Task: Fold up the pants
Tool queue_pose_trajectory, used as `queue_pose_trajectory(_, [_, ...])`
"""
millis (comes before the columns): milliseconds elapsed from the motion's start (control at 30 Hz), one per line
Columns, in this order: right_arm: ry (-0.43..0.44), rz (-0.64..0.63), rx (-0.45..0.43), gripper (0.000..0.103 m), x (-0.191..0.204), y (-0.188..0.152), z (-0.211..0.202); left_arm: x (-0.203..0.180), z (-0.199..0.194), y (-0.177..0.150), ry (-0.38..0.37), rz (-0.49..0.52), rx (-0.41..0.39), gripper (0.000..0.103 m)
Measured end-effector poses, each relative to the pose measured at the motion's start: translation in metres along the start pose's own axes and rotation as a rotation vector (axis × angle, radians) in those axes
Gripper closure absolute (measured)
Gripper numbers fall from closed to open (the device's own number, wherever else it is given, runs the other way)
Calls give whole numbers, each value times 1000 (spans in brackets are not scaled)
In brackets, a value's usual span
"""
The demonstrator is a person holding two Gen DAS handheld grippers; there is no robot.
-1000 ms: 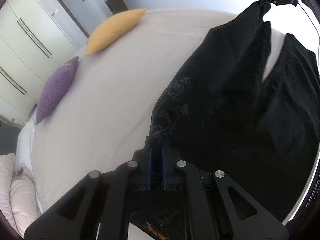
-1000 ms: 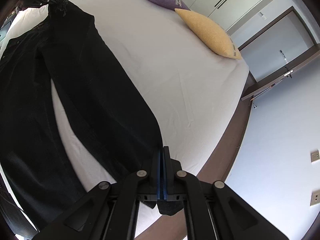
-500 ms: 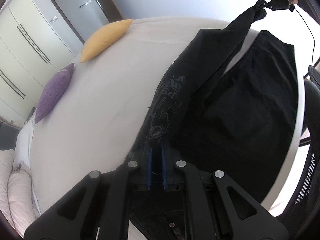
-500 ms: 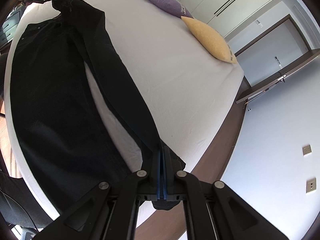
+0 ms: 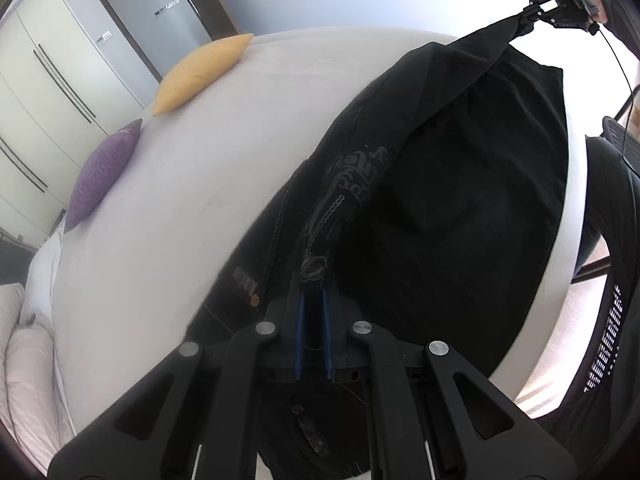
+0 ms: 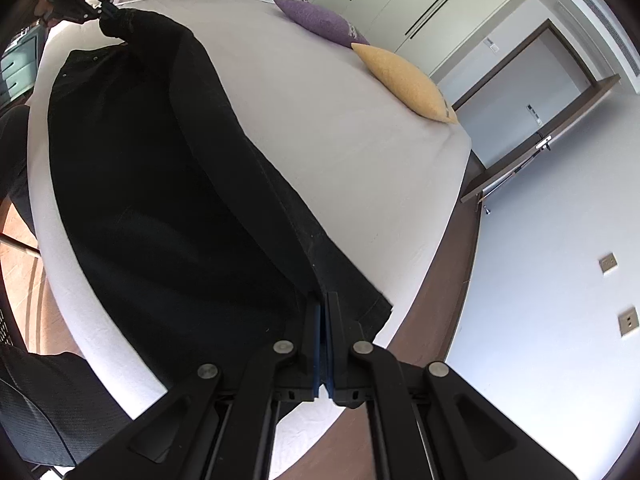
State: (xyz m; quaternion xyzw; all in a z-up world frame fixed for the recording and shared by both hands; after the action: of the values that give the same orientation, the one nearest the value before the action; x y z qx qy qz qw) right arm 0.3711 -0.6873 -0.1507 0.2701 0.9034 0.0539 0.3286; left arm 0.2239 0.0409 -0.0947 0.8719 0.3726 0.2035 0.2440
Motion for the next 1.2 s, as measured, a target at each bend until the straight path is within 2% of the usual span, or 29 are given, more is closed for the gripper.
queue_pose_trajectory(333, [15,37,24,101,23,-8,18,-18,-10,-35,-19,12,-16,98])
queue_pose_trajectory(467, [17,49,35,101,30,-12,23,-20,-9,-45,-22,27,4,98])
queue_pose_trajectory(1200, [54,79,71,101,75,-43,34,-40,7,-70,-54,126,75,98])
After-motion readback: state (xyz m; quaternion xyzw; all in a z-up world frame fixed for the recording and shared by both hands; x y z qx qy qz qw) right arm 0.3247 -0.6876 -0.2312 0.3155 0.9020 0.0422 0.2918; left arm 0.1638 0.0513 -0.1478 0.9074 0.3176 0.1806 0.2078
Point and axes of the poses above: each gripper's, at about its wrist camera, not at the fingertips, and z roughly the way its jaws point, x to its left, y to its top, the point moved 2 cm from there along z, roughly the way its jaws point, and after that the axes turned 15 degrees about -z, right-handed, at the moved point
